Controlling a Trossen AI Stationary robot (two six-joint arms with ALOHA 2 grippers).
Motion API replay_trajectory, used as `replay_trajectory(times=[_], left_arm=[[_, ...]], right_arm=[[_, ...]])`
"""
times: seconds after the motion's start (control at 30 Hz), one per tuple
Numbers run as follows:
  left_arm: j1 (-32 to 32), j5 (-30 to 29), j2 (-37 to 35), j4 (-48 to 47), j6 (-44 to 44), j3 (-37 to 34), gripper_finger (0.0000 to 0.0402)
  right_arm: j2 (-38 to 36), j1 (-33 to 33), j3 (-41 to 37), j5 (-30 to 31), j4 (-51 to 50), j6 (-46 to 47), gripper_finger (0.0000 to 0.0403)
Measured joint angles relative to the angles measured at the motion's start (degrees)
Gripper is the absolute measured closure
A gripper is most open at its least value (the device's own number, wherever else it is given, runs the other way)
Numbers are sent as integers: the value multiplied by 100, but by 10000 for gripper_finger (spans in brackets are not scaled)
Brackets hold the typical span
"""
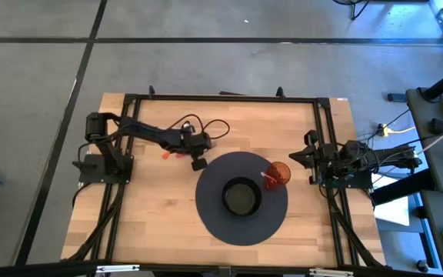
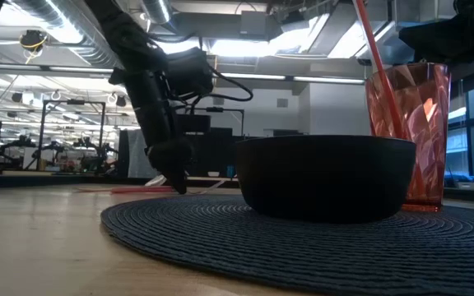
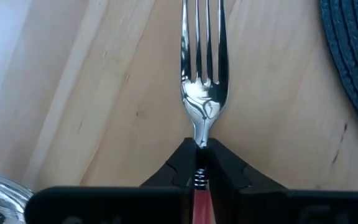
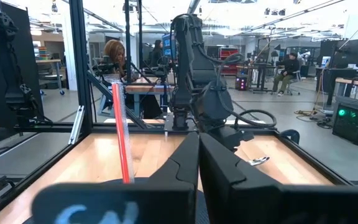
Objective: Pick & Place Utensil
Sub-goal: Put the pink fork into the black bowl on the blue mat
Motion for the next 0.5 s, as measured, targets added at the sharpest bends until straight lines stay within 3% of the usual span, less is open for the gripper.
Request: replay_trajectory(times=[0.5], left_arm=[[-564,-231,-824,70,41,-12,400]], right_arm=[[0,0,0,0,1,0,389]])
